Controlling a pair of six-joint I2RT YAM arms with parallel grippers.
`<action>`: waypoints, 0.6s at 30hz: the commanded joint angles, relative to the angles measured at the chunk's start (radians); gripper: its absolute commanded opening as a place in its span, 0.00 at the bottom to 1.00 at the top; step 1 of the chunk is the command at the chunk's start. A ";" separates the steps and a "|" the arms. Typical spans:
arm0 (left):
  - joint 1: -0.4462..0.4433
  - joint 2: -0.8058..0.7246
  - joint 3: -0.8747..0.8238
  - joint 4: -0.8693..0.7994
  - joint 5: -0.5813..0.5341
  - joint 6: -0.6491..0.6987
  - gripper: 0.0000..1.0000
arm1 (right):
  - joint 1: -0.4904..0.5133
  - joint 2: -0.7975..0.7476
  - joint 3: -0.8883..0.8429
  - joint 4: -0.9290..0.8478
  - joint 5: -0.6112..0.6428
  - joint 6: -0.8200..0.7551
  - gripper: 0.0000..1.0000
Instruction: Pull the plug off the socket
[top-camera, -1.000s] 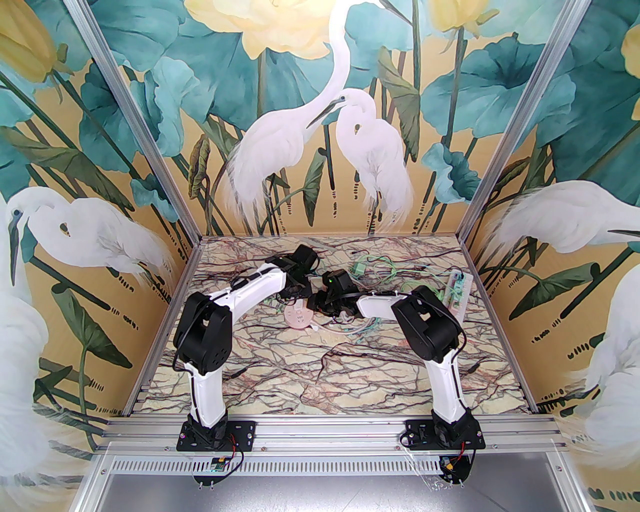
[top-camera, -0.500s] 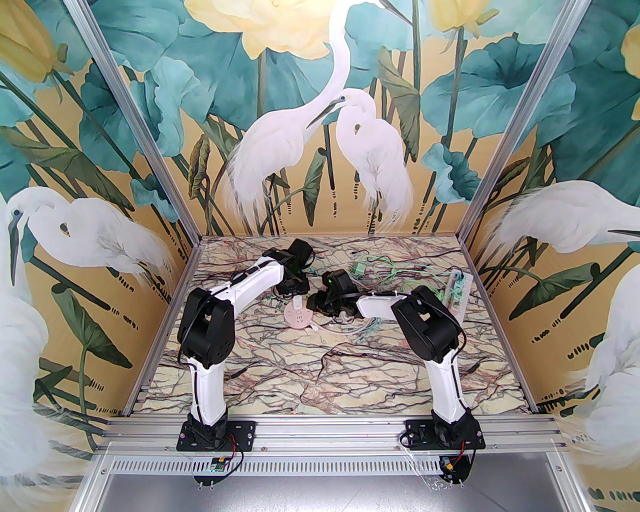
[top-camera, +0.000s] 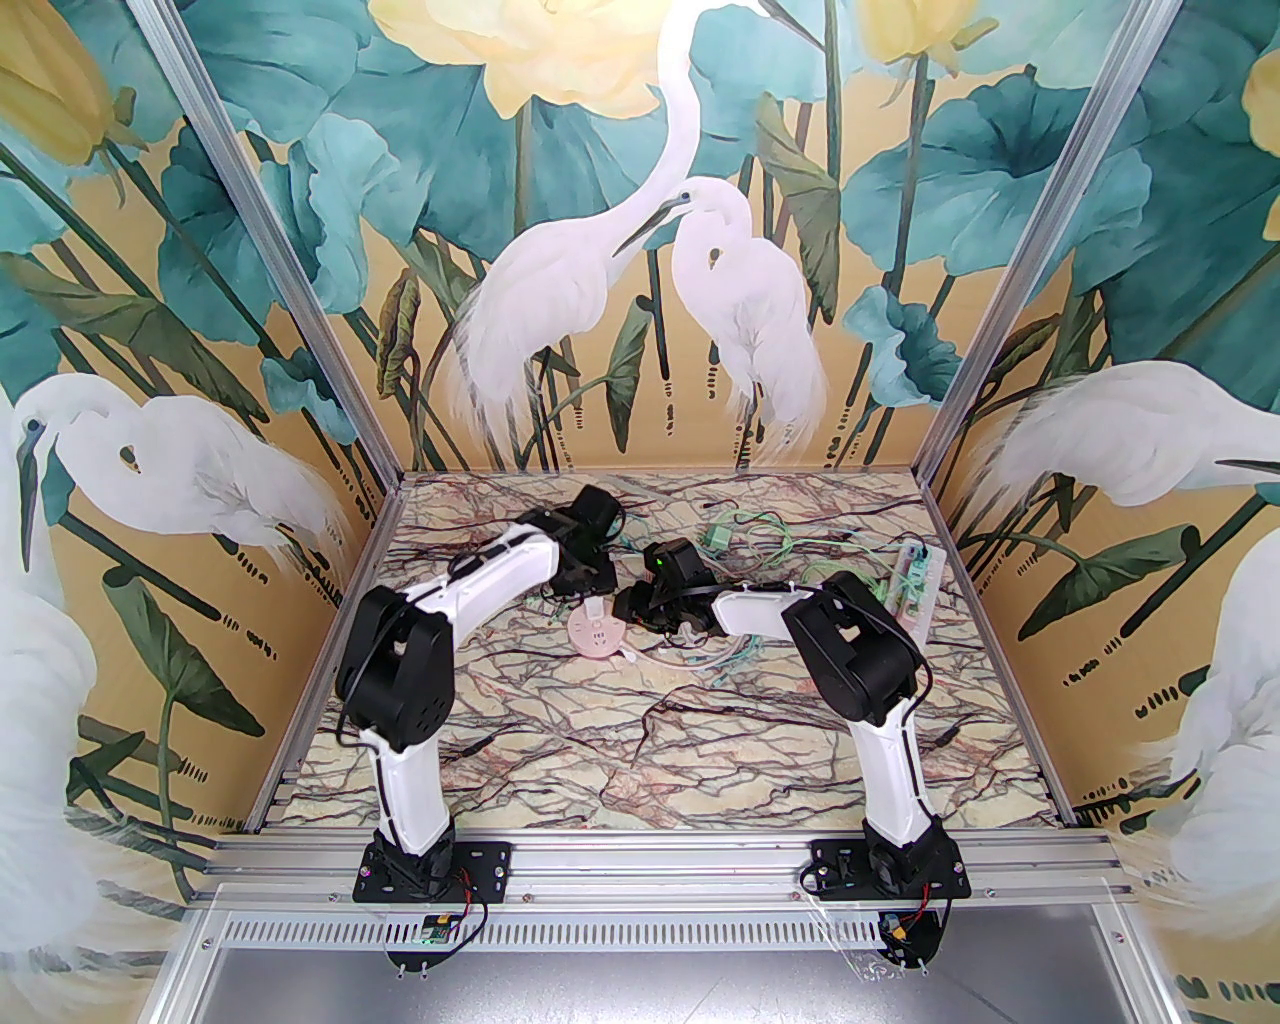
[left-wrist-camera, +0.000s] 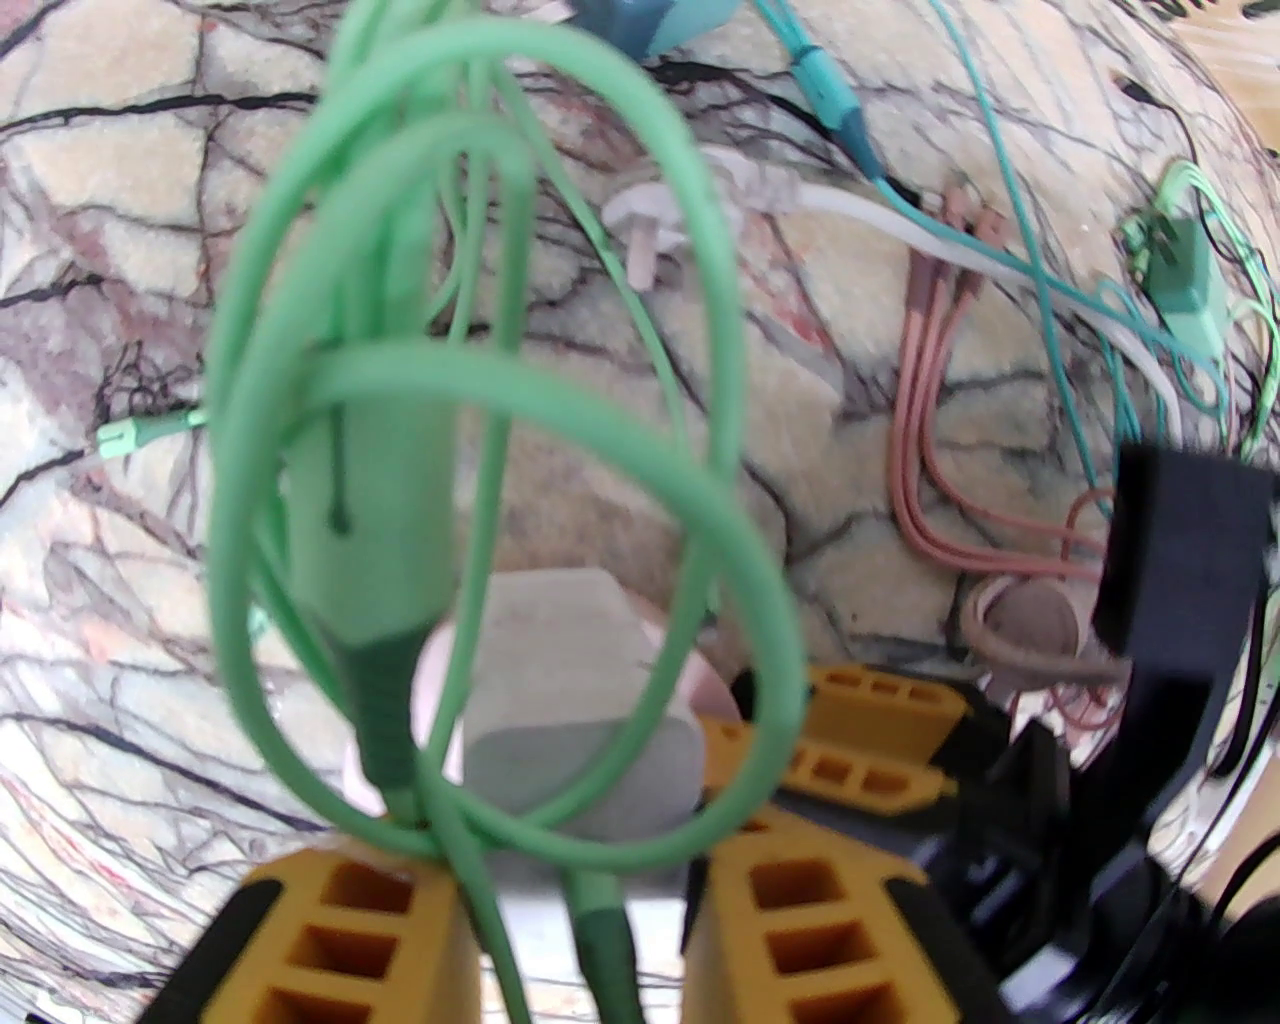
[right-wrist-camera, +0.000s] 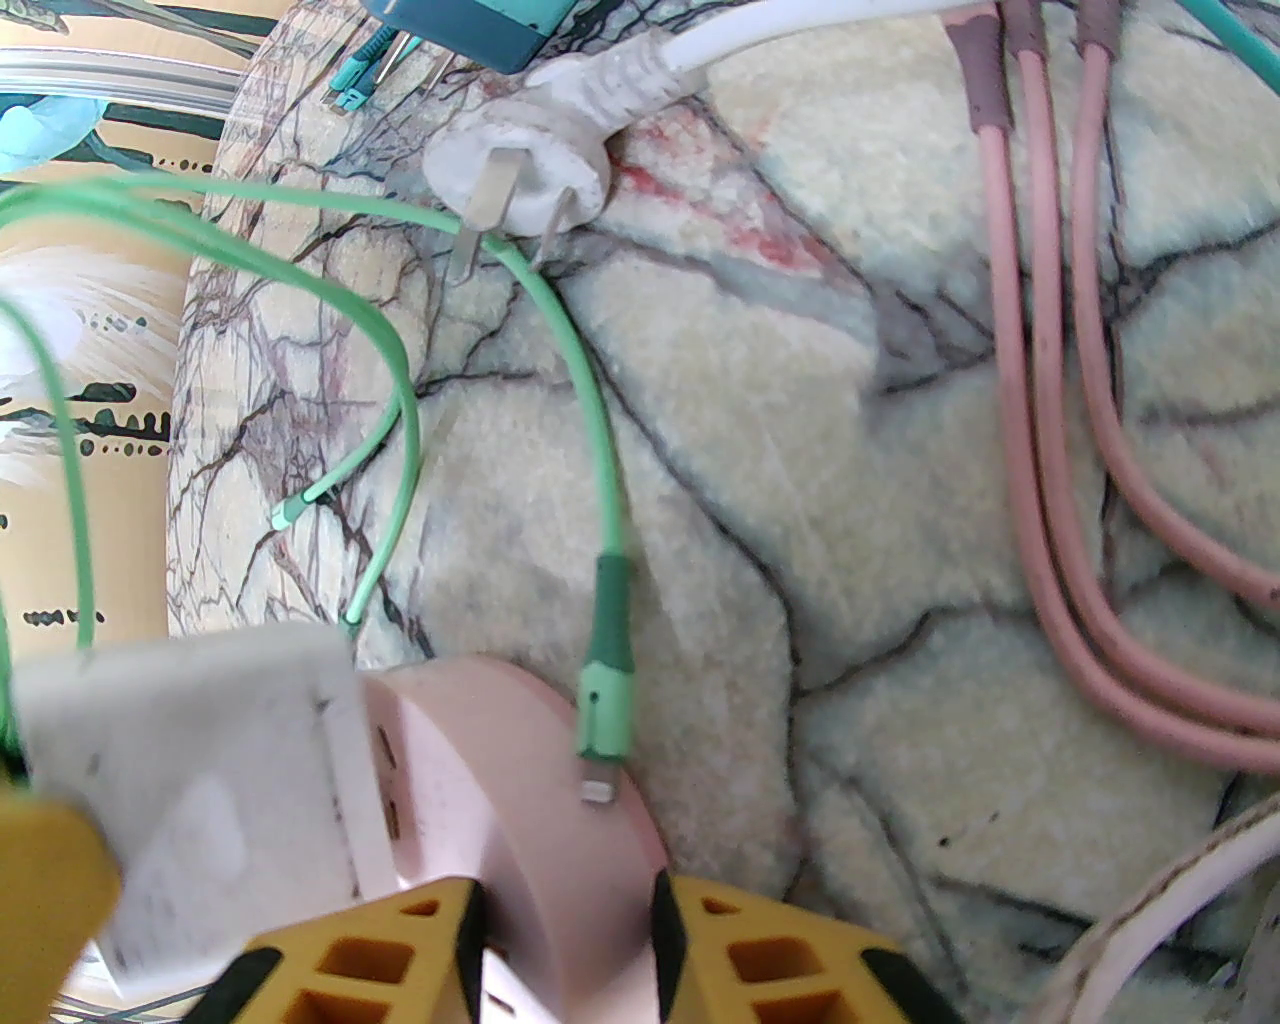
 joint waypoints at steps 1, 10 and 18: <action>-0.070 -0.094 -0.056 0.086 -0.017 -0.041 0.13 | 0.010 0.126 -0.053 -0.253 0.142 -0.024 0.35; -0.103 -0.139 -0.132 0.129 -0.045 -0.075 0.11 | 0.011 0.132 -0.051 -0.255 0.146 -0.023 0.35; 0.001 -0.076 -0.028 0.085 0.053 -0.066 0.11 | 0.015 0.132 -0.049 -0.260 0.147 -0.026 0.35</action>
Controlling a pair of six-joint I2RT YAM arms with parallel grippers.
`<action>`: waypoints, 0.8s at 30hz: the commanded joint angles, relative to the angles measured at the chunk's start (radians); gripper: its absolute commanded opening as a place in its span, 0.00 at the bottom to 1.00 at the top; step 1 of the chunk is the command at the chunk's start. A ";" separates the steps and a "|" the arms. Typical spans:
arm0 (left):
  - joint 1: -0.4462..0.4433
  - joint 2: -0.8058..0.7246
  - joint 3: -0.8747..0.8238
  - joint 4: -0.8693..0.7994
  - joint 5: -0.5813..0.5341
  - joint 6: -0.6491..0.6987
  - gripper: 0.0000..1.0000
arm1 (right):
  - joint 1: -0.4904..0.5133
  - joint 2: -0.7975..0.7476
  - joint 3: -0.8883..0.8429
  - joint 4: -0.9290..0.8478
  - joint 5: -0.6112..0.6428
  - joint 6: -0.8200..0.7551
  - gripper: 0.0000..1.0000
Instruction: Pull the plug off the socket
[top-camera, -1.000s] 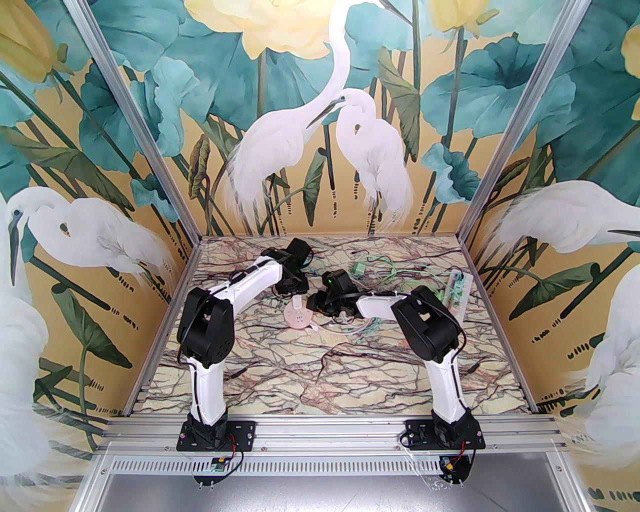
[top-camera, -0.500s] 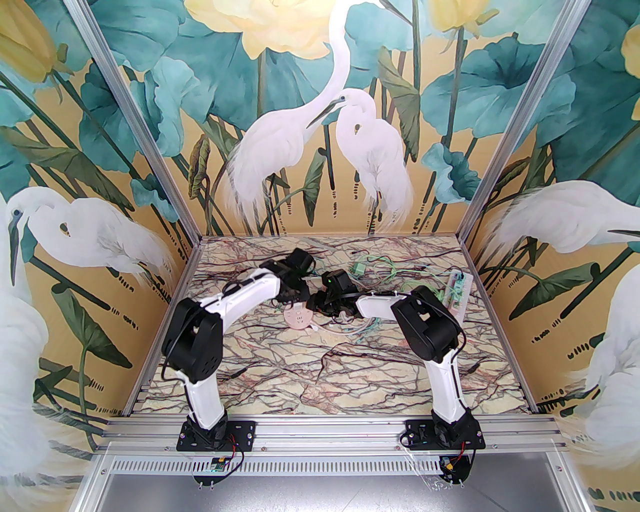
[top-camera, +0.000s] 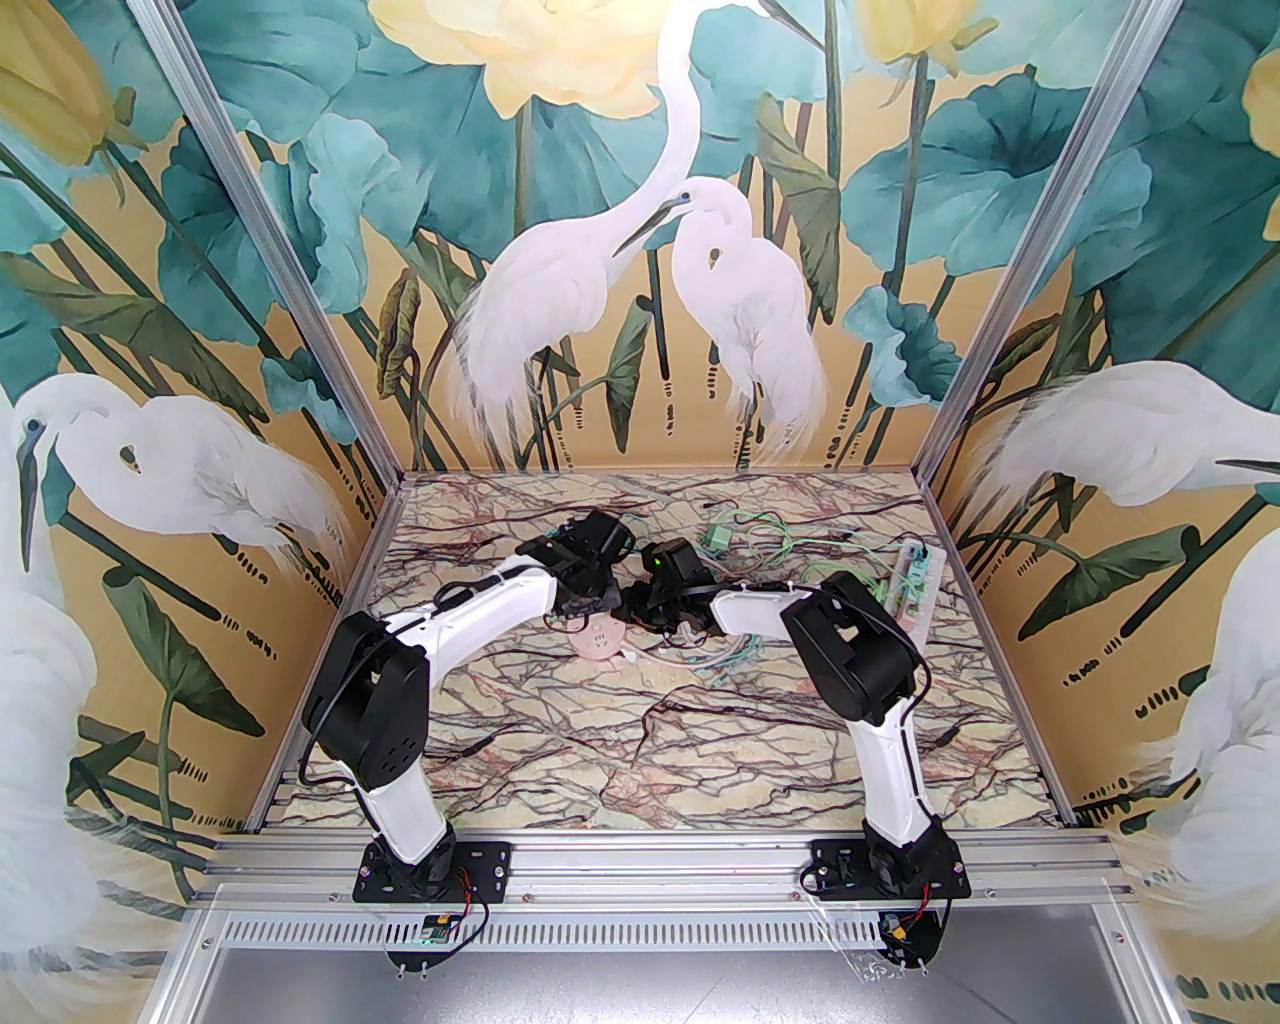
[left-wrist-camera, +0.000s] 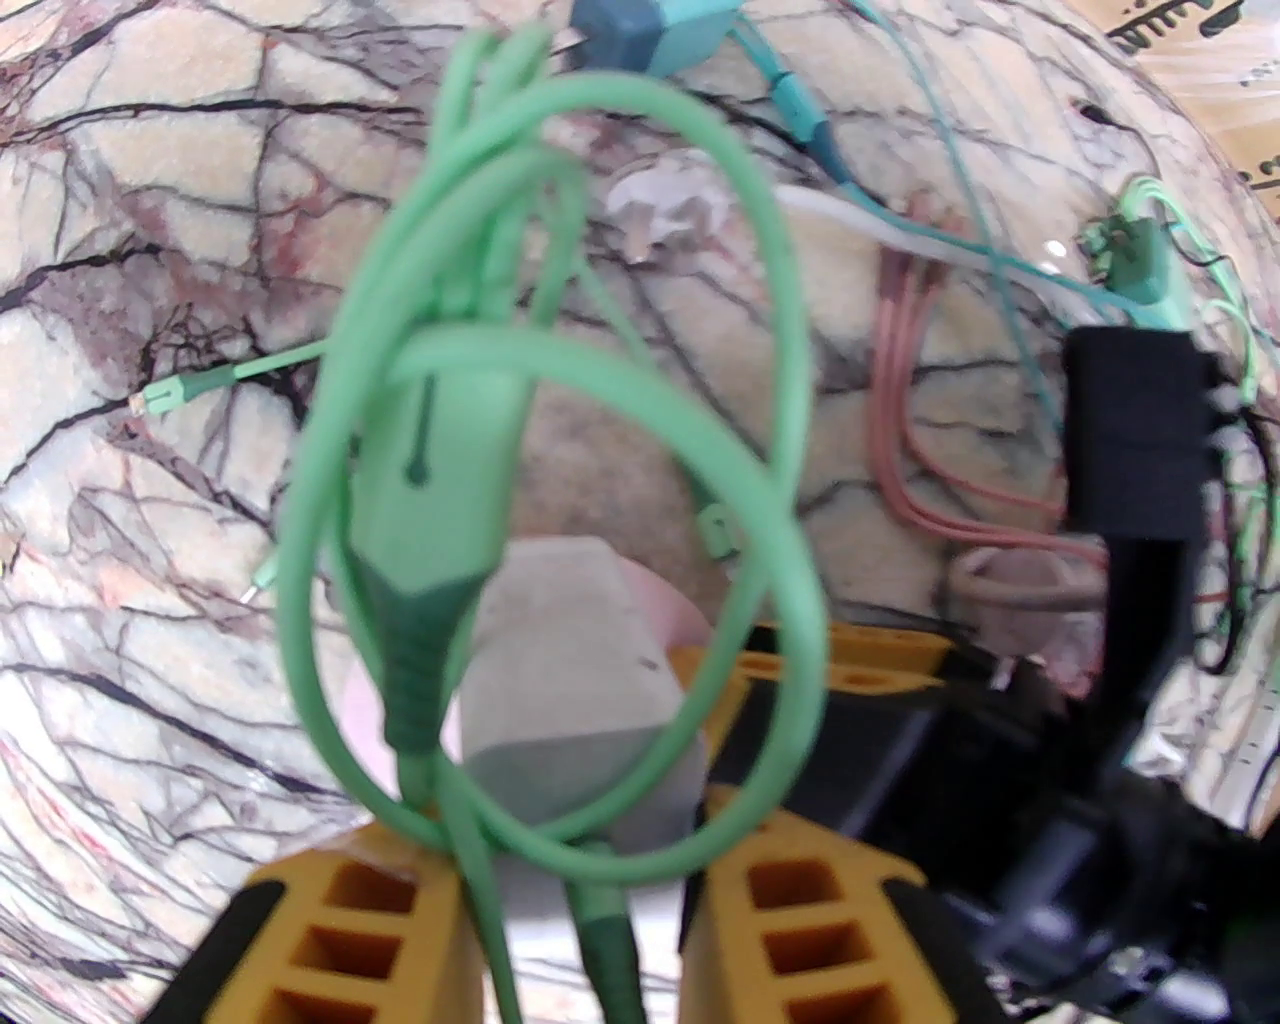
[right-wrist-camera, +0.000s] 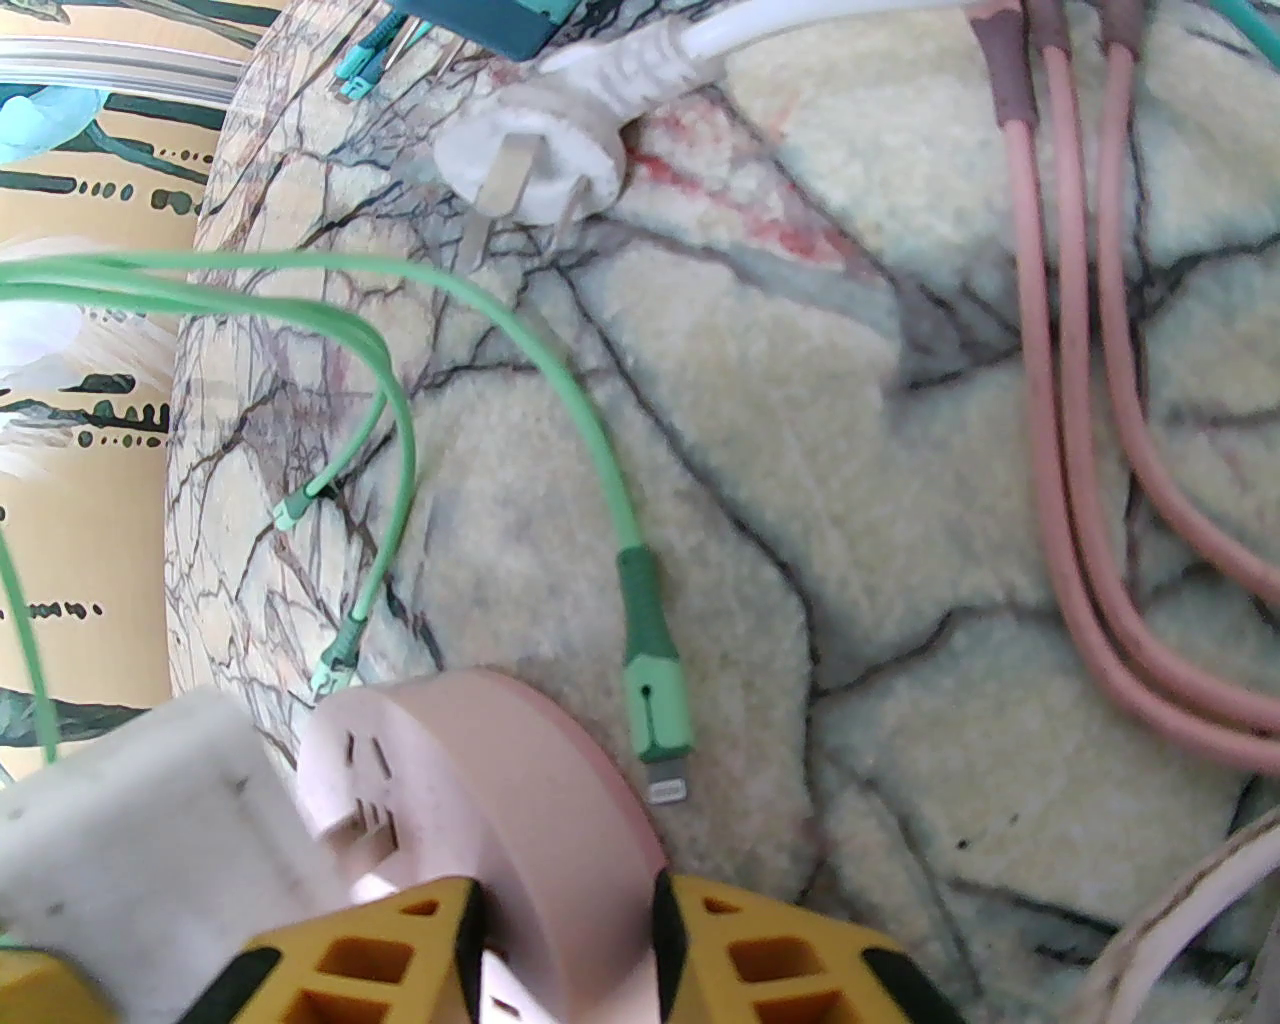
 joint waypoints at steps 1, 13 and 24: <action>0.047 0.031 0.072 -0.008 0.104 0.008 0.11 | 0.011 0.127 -0.060 -0.248 0.150 -0.018 0.35; 0.096 0.066 0.175 -0.087 0.067 0.063 0.11 | 0.011 0.119 -0.059 -0.246 0.140 -0.023 0.35; 0.232 0.099 0.223 -0.052 -0.121 0.234 0.13 | 0.010 0.082 -0.075 -0.211 0.121 -0.033 0.40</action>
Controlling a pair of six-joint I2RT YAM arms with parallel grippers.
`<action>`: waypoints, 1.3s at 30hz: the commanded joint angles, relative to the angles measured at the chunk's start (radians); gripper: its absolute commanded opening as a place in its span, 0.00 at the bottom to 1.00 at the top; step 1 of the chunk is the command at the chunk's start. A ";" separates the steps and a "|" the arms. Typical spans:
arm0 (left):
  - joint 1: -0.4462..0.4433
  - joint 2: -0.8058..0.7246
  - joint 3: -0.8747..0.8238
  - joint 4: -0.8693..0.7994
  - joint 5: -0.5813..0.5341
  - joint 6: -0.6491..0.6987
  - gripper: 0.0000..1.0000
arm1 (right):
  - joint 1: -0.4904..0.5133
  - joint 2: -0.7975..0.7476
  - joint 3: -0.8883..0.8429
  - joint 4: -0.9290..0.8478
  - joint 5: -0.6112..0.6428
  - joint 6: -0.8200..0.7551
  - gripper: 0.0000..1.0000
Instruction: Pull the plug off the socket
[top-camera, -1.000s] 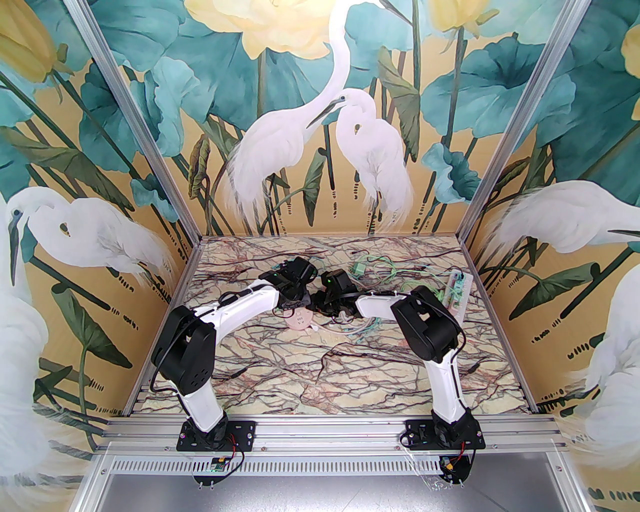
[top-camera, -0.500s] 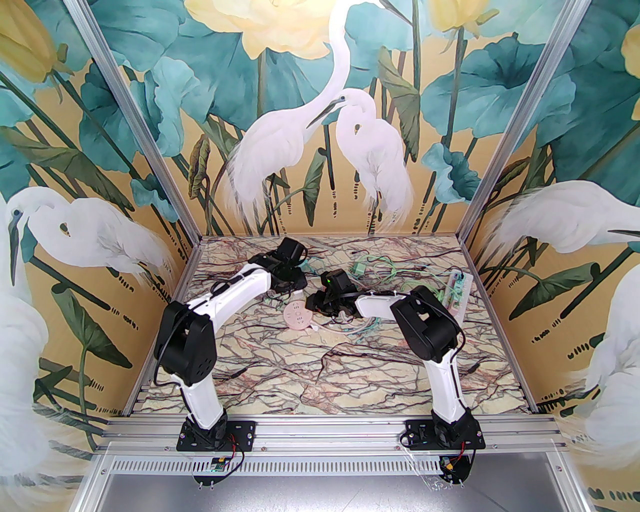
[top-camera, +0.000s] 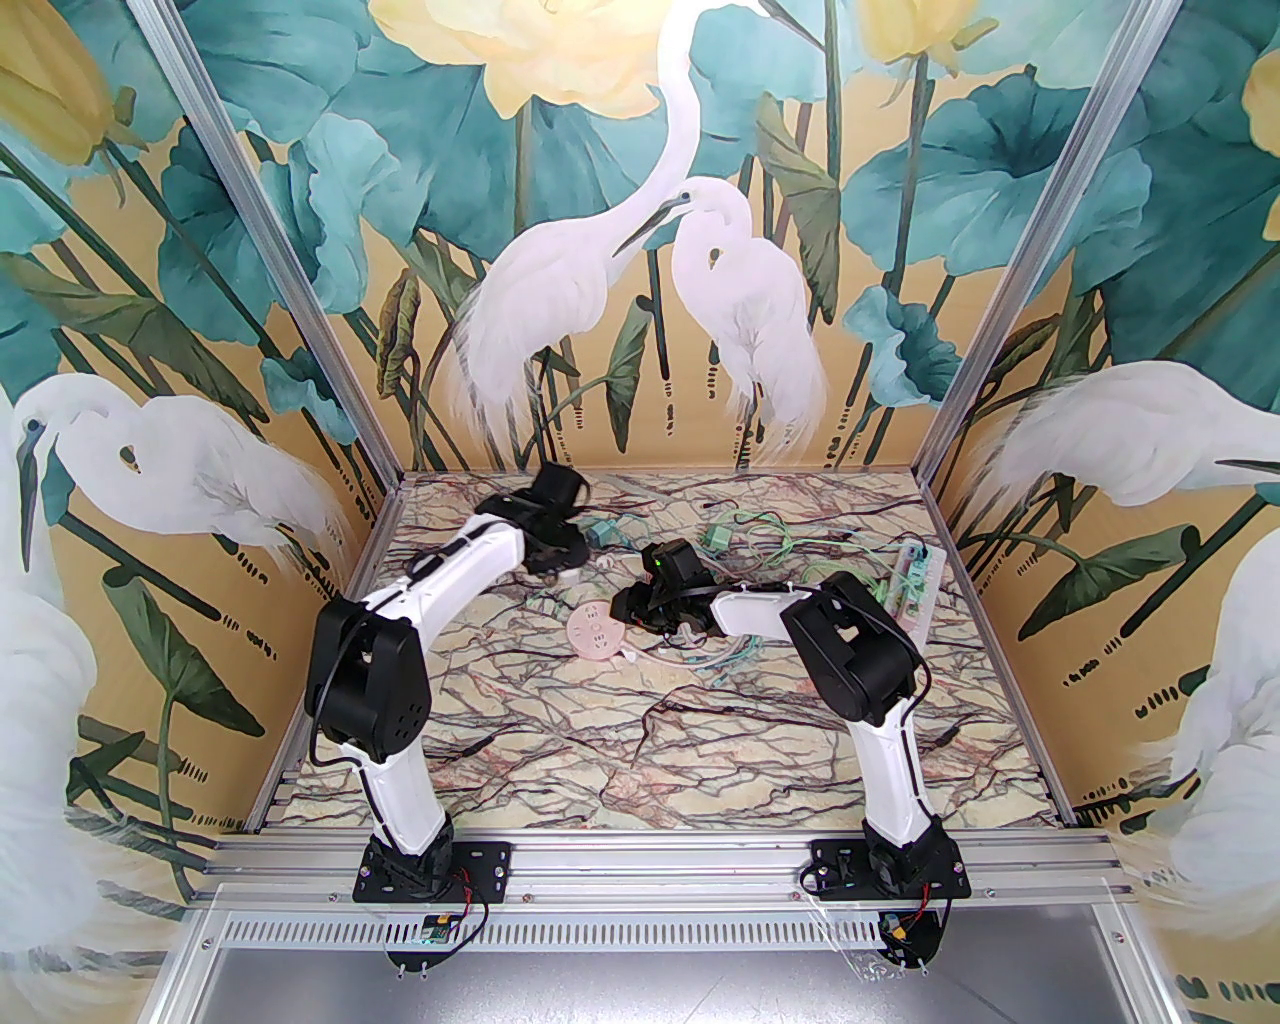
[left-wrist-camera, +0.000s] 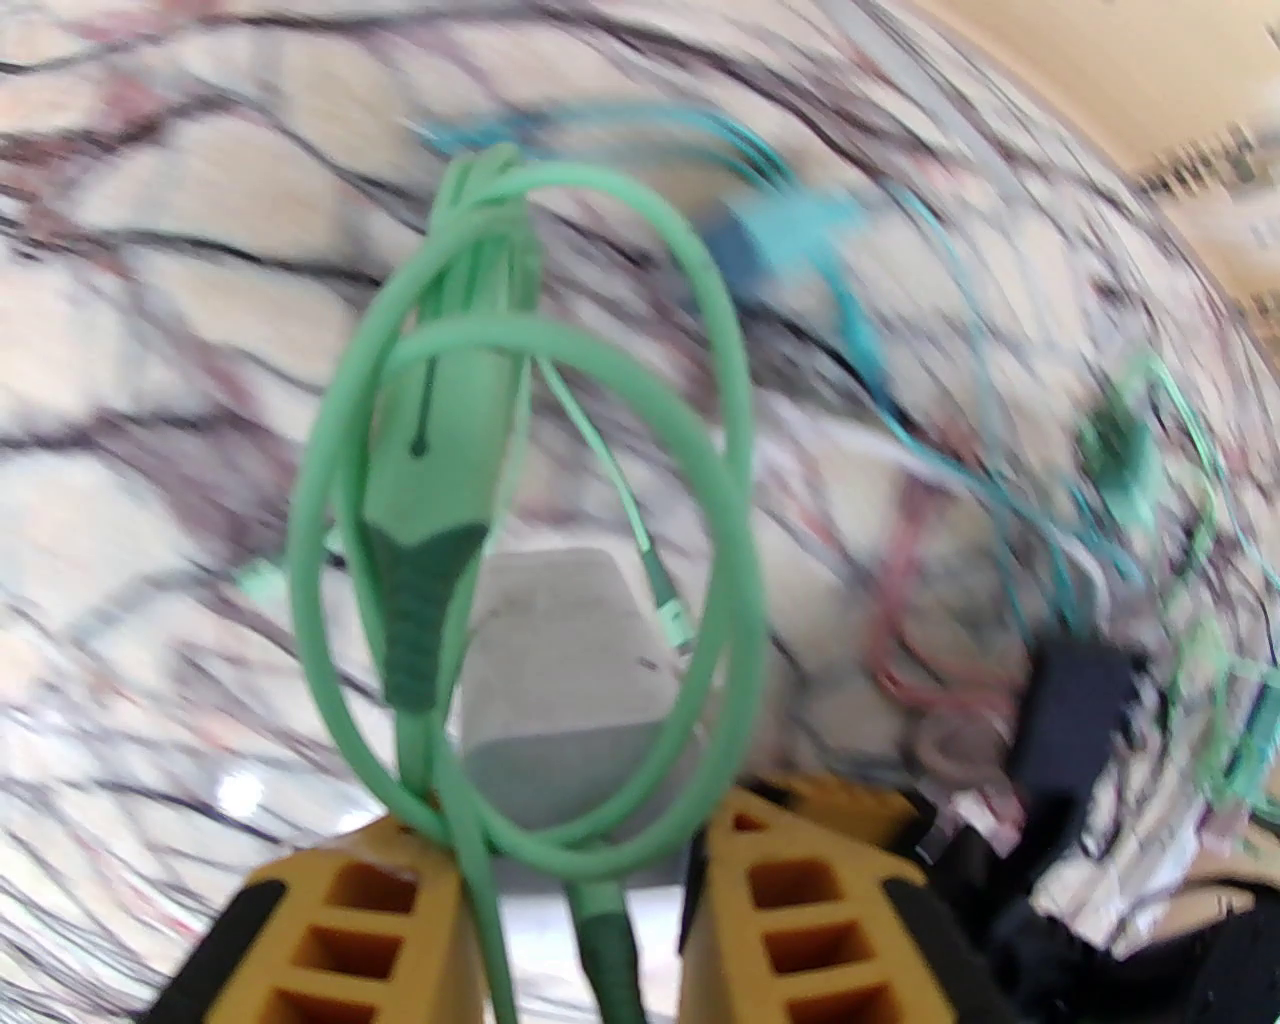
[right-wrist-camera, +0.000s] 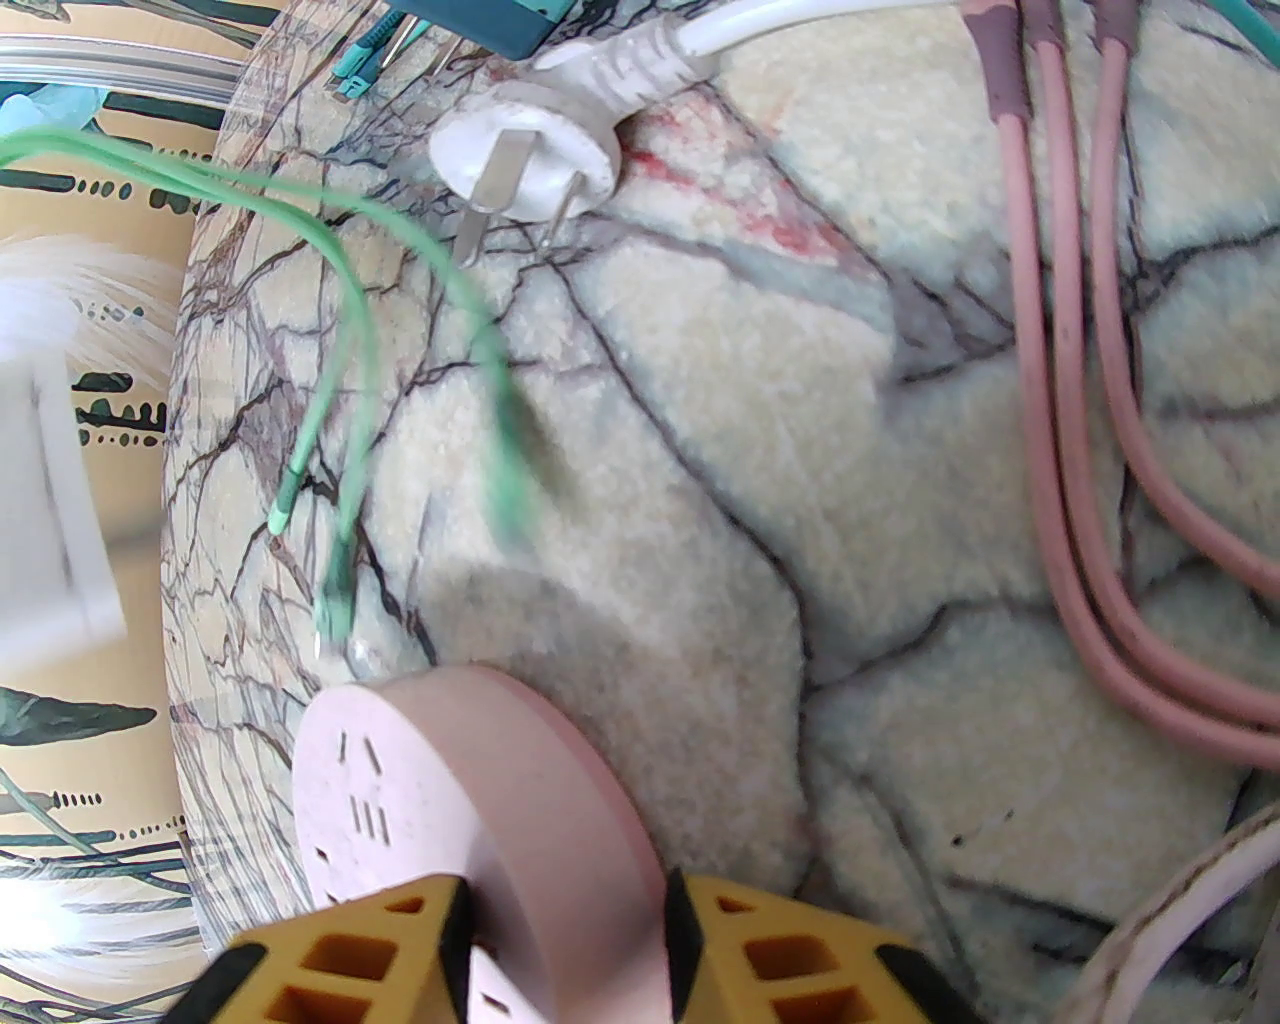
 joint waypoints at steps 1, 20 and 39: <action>0.015 0.045 0.072 0.013 -0.189 0.122 0.13 | 0.010 0.086 -0.066 -0.216 0.116 -0.028 0.40; 0.076 0.478 0.385 -0.179 -0.554 0.362 0.20 | 0.009 0.087 -0.061 -0.222 0.113 -0.027 0.40; 0.074 0.165 0.256 -0.208 -0.068 0.163 0.87 | 0.018 0.020 -0.068 -0.177 0.076 -0.102 0.52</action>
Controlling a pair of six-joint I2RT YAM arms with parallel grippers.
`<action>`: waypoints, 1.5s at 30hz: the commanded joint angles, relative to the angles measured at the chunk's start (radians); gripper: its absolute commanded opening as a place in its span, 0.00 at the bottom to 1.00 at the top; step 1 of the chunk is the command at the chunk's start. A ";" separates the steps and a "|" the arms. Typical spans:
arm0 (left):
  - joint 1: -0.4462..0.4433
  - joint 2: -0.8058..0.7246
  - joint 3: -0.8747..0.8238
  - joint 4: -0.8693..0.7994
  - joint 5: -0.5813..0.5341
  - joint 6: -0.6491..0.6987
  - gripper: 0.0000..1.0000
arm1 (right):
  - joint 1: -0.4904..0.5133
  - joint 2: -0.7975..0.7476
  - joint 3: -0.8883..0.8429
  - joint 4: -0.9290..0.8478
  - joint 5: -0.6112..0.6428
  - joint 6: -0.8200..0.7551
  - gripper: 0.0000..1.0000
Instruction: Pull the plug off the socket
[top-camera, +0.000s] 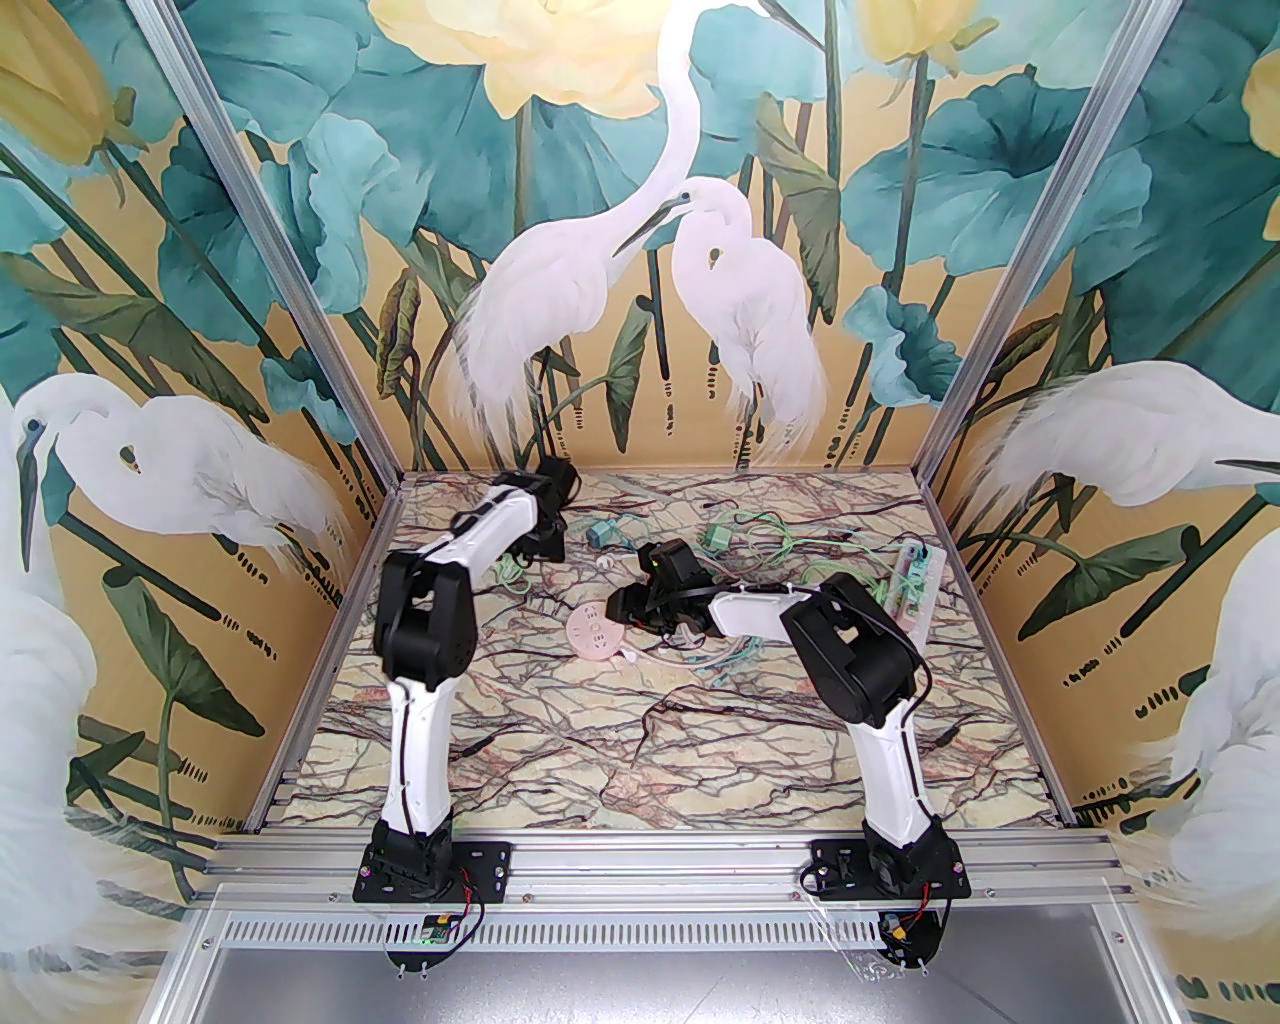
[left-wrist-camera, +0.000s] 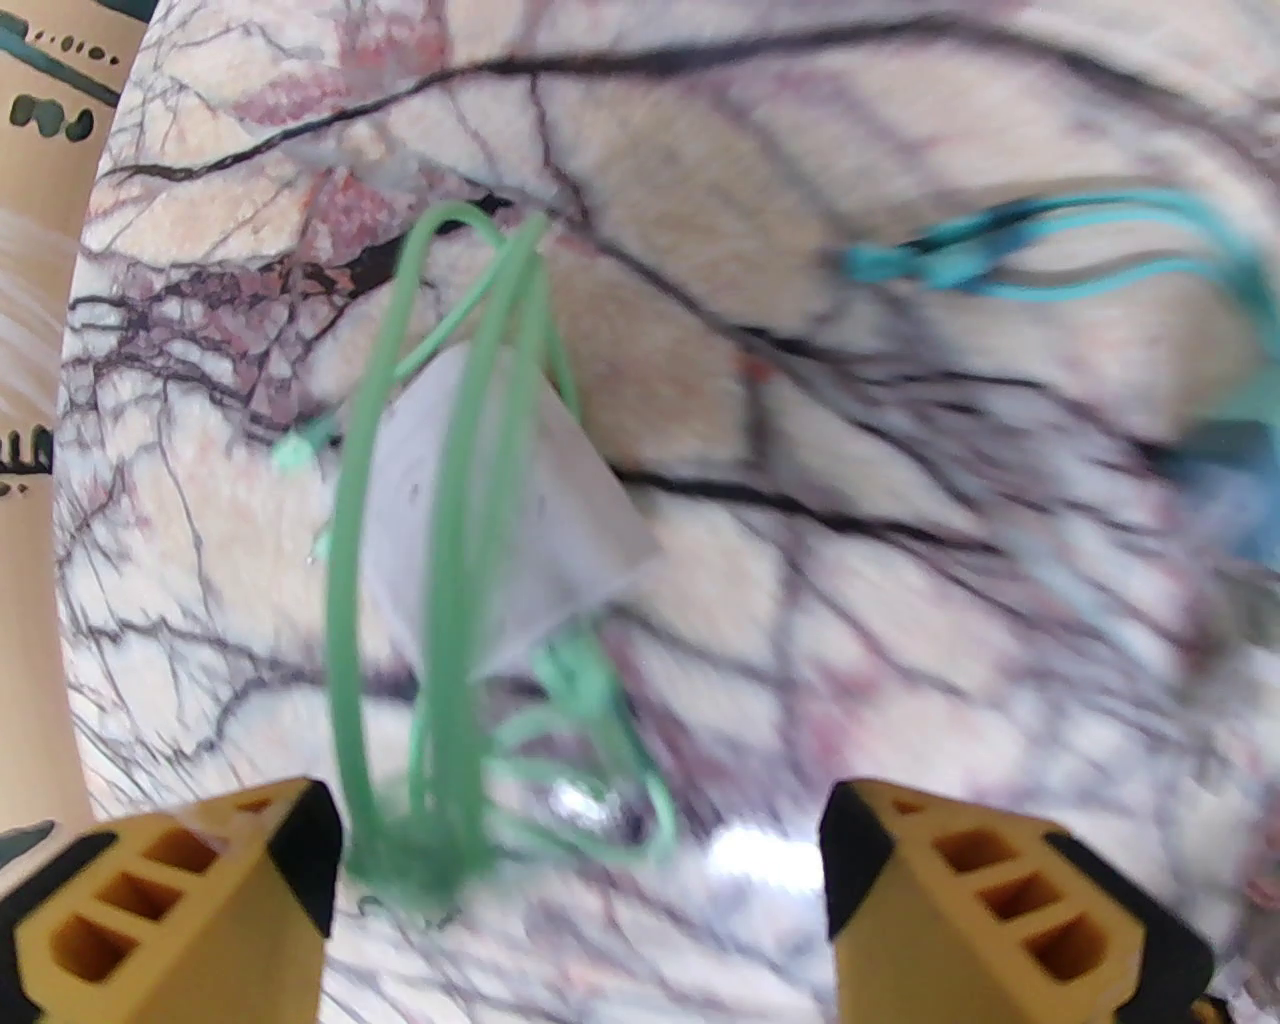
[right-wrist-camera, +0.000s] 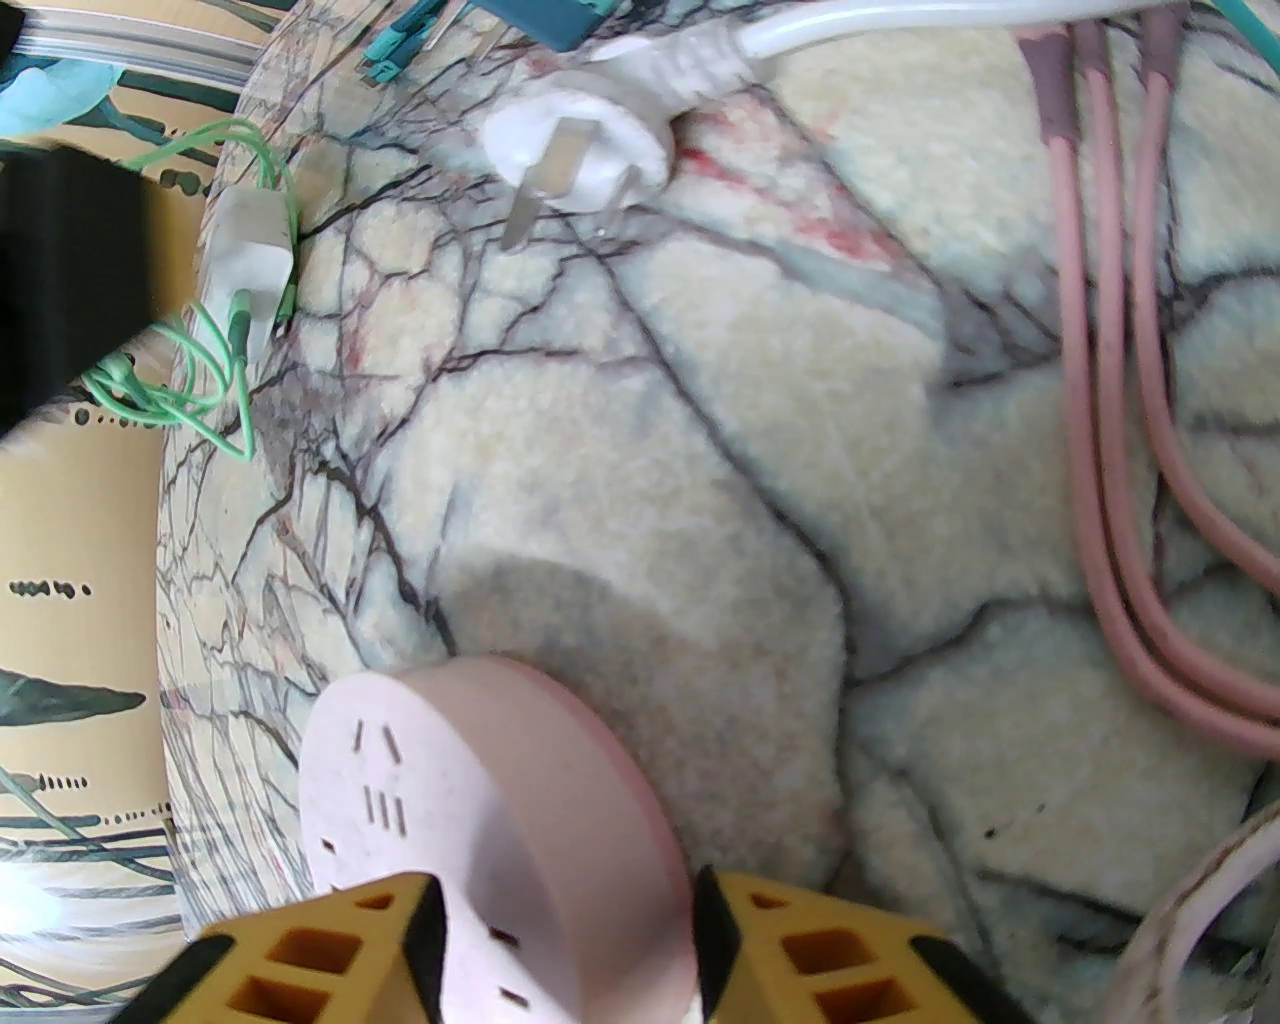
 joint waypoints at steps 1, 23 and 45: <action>0.001 -0.163 -0.089 0.047 0.158 -0.071 0.89 | 0.007 0.013 -0.077 -0.168 0.066 -0.061 0.54; -0.322 -0.628 -0.707 0.527 0.249 -0.228 0.99 | -0.048 -0.765 -0.355 -0.387 0.642 -0.182 1.00; -0.415 -0.599 -0.903 0.863 0.343 -0.139 0.99 | -0.865 -0.785 -0.548 -0.576 0.445 -0.150 0.94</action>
